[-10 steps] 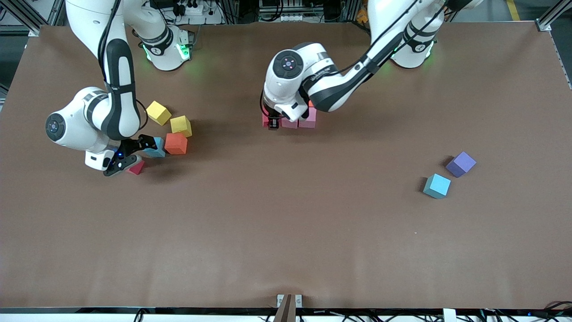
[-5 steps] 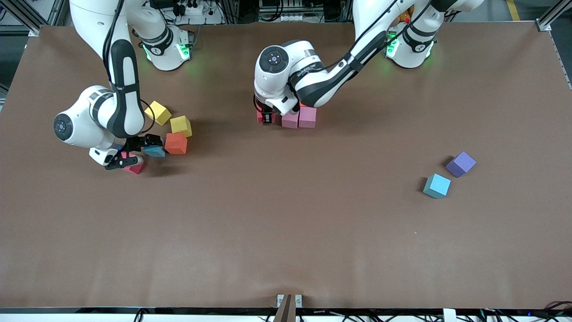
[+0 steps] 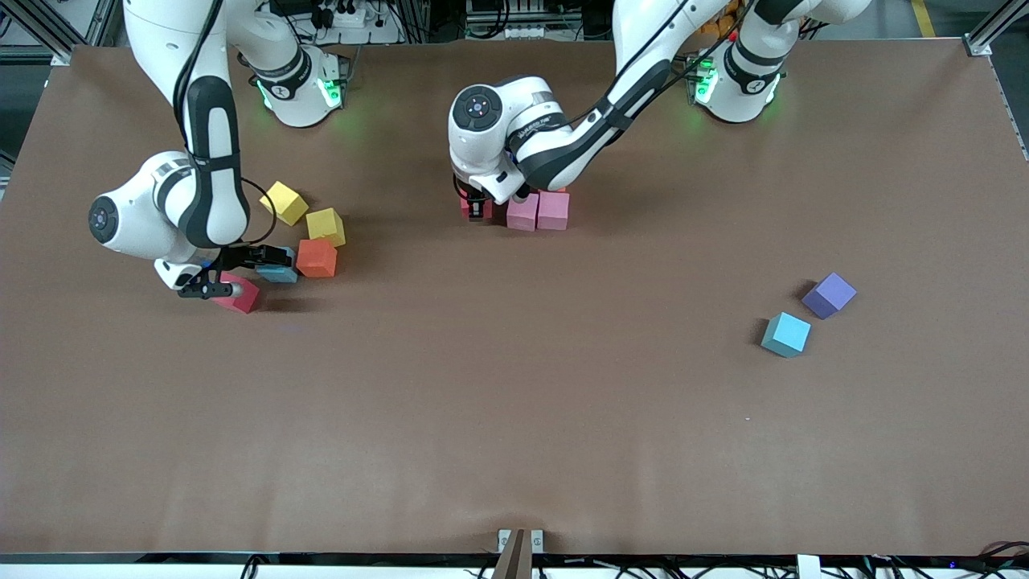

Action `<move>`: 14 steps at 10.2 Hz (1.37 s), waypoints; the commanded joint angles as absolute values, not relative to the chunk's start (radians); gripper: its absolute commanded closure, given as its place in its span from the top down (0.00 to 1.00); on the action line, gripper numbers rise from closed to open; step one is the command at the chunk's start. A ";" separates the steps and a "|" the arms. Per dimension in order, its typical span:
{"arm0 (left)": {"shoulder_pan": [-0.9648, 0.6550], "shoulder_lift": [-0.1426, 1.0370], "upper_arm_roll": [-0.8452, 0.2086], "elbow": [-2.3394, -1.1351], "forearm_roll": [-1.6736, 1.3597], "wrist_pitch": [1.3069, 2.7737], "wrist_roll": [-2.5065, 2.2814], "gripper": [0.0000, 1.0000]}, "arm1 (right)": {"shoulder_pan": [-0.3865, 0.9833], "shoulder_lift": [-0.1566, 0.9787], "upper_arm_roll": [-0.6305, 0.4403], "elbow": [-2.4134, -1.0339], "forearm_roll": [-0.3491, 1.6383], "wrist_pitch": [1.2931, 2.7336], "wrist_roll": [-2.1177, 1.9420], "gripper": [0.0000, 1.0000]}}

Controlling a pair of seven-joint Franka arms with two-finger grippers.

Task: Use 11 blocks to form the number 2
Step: 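Place the red cube at the shape while the right gripper grasps cyan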

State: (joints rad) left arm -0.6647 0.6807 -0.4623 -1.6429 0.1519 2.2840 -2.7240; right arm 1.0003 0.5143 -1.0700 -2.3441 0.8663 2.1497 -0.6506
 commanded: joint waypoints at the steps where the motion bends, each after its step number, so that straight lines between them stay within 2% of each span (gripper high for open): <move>1: -0.713 0.696 -0.420 -1.631 0.172 2.298 -2.809 0.22 | 1.022 0.540 -1.078 -2.375 0.940 2.163 -0.644 1.00; 2: -0.715 0.699 -0.413 -1.634 0.185 2.309 -2.816 0.22 | 1.034 0.548 -1.078 -2.375 0.945 2.163 -0.644 1.00; 4: -0.715 0.710 -0.411 -1.635 0.222 2.319 -2.847 0.23 | 1.040 0.548 -1.078 -2.375 0.945 2.163 -0.646 0.55; 6: -0.715 0.712 -0.411 -1.652 0.267 2.350 -2.887 0.24 | 1.046 0.548 -1.078 -2.372 0.943 2.161 -0.658 0.26; 7: -0.715 0.715 -0.411 -1.654 0.268 2.356 -2.892 0.24 | 1.058 0.546 -1.078 -2.368 0.940 2.160 -0.661 0.19; 8: -0.715 0.719 -0.411 -1.655 0.268 2.356 -2.893 0.24 | 1.069 0.542 -1.083 -2.358 0.933 2.155 -0.664 0.16; 13: -0.719 0.716 -0.411 -1.718 0.354 2.411 -2.976 0.25 | 1.110 0.531 -1.189 -2.229 0.931 2.143 -0.819 0.16; 14: -0.719 0.715 -0.411 -1.738 0.363 2.428 -2.980 0.25 | 1.138 0.531 -1.212 -2.202 0.930 2.099 -0.812 0.16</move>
